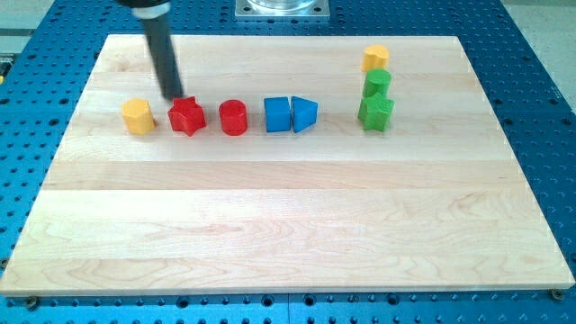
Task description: Place the yellow hexagon below the blue cube
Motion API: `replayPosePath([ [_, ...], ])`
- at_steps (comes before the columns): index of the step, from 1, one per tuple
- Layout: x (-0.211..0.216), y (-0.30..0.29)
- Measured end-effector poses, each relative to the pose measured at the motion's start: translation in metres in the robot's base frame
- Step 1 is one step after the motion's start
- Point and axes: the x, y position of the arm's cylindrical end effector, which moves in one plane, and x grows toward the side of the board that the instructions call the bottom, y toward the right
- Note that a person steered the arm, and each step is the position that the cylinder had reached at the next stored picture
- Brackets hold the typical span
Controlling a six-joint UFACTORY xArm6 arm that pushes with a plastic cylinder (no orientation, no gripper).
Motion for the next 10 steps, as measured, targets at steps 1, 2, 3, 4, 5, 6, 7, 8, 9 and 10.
replayPosePath([
  [1,0.048,-0.022],
  [2,0.113,-0.022],
  [3,0.095,-0.058],
  [4,0.138,-0.088],
  [5,0.157,-0.007],
  [6,0.159,0.095],
  [7,0.171,0.043],
  [8,0.150,-0.024],
  [9,0.132,0.011],
  [10,0.131,0.125],
])
